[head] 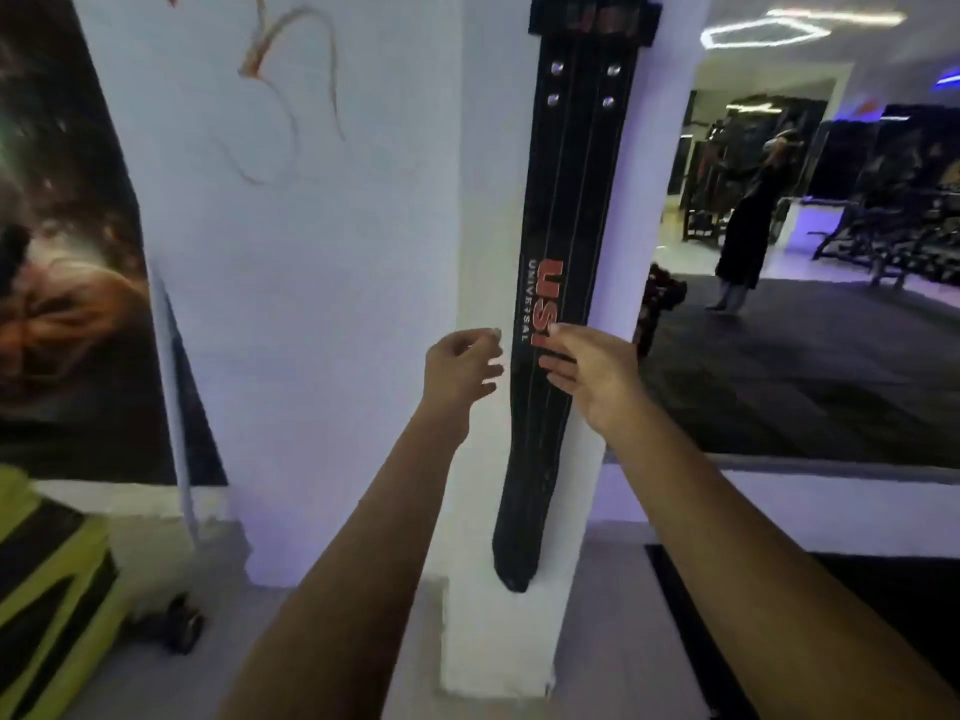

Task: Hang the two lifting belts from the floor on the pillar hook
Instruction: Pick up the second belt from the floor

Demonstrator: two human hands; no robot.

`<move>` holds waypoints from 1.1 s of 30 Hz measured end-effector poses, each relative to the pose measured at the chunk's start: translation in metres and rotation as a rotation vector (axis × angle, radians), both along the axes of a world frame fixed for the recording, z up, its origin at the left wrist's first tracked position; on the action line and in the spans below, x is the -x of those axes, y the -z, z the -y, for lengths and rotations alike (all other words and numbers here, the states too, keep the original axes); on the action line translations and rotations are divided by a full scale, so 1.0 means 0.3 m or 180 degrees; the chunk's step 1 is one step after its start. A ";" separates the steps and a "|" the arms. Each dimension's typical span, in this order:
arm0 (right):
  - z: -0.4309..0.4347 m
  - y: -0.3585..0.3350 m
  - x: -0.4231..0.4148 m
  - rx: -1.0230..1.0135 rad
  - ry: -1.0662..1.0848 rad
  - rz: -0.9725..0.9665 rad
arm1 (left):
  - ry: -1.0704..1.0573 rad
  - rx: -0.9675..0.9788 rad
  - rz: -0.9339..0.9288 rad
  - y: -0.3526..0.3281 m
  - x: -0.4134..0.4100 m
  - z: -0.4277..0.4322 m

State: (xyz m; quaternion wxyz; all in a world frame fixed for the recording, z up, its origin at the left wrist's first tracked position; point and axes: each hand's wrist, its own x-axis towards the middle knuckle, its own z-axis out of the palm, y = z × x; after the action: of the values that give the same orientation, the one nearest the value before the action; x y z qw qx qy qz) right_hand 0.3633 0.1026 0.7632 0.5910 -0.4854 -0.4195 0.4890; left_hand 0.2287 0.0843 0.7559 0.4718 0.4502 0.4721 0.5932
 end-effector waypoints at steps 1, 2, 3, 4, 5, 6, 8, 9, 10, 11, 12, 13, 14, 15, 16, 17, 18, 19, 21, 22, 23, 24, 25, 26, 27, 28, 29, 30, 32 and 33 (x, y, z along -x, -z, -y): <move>0.038 0.062 0.017 0.0121 -0.0065 0.0061 | -0.0064 0.0156 -0.0002 0.068 0.025 0.039; 0.073 0.128 0.035 0.0235 -0.0157 0.0119 | -0.0128 0.0290 0.0004 0.137 0.048 0.081; 0.112 0.194 0.055 0.0359 -0.0262 0.0177 | -0.0202 0.0418 0.0018 0.206 0.071 0.125; 0.150 0.262 0.076 0.0500 -0.0363 0.0236 | -0.0280 0.0552 0.0028 0.272 0.091 0.171; 0.187 0.330 0.099 0.0647 -0.0461 0.0300 | -0.0361 0.0690 0.0042 0.337 0.110 0.218; 0.223 0.399 0.124 0.0801 -0.0567 0.0352 | -0.0445 0.0841 0.0076 0.402 0.130 0.264; 0.295 0.538 0.172 0.1135 -0.0795 0.0434 | -0.0625 0.1157 0.0204 0.531 0.166 0.360; 0.333 0.603 0.197 0.1298 -0.0914 0.0493 | -0.0714 0.1305 0.0270 0.596 0.184 0.411; 0.376 0.667 0.220 0.1450 -0.1040 0.0550 | -0.0819 0.1441 0.0315 0.660 0.200 0.466; 0.417 0.728 0.247 0.1578 -0.1160 0.0590 | -0.0943 0.1571 0.0351 0.720 0.220 0.521; 0.456 0.785 0.277 0.1695 -0.1267 0.0623 | -0.1080 0.1707 0.0395 0.780 0.244 0.575; 0.494 0.838 0.308 0.1800 -0.1378 0.0665 | -0.1207 0.1842 0.0453 0.837 0.266 0.630; 0.531 0.892 0.343 0.1896 -0.1495 0.0713 | -0.1317 0.1972 0.0510 0.894 0.289 0.685; 0.568 0.947 0.381 0.2004 -0.1611 0.0745 | -0.1422 0.2099 0.0559 0.952 0.315 0.741; 0.597 0.992 0.408 0.2099 -0.1681 0.0747 | -0.1492 0.2217 0.0590 0.998 0.333 0.786; 0.626 1.042 0.440 0.2196 -0.1765 0.0748 | -0.1590 0.2341 0.0635 1.043 0.356 0.831; 0.658 1.103 0.483 0.2309 -0.1877 0.0779 | -0.1731 0.2460 0.0705 1.098 0.388 0.879; 0.685 1.161 0.522 0.2410 -0.1957 0.0816 | -0.1845 0.2555 0.0780 1.154 0.420 0.918; 0.725 1.284 0.597 0.2604 -0.2044 0.0884 | -0.2013 0.2760 0.0884 1.272 0.484 0.978; 0.738 1.349 0.633 0.2678 -0.2051 0.0920 | -0.2057 0.2868 0.0910 1.337 0.515 0.999; 0.743 1.420 0.669 0.2747 -0.2045 0.0959 | -0.2086 0.2969 0.0916 1.406 0.545 1.013; 0.743 1.500 0.708 0.2820 -0.2028 0.0989 | -0.2108 0.3051 0.0903 1.479 0.576 1.020; 0.738 1.584 0.745 0.2899 -0.1996 0.1008 | -0.2129 0.3125 0.0854 1.556 0.608 1.021; 0.729 1.680 0.780 0.2984 -0.1951 0.1030 | -0.2140 0.3198 0.0799 1.636 0.639 1.017; 0.717 1.779 0.812 0.3080 -0.1900 0.1057 | -0.2134 0.3270 0.0730 1.718 0.671 1.008; 0.700 1.886 0.845 0.3174 -0.1825 0.1080 | -0.2117 0.3319 0.0661 1.808 0.701 0.994; 0.681 1.997 0.875 0.3264 -0.1732 0.1068 | -0.2082 0.3357 0.0583 1.902 0.730 0.976; 0.662 2.113 0.903 0.3359 -0.1665 0.1067 | -0.2040 0.3391 0.0497 2.000 0.756 0.952; 0.626 2.338 0.953 0.3551 -0.1532 0.1036 | -0.1905 0.3432 0.0290 2.199 0.804 0.895; 0.610 2.446 0.975 0.3651 -0.1480 0.0999 | -0.1840 0.3443 0.0208 2.296 0.822 0.866</move>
State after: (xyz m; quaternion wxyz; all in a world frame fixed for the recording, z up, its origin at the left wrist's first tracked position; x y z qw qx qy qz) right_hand 0.0708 -0.0805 0.0294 0.0473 -0.6867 -0.2671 0.6744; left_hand -0.0179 -0.1754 0.0671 0.4676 -0.0177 0.7945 0.3869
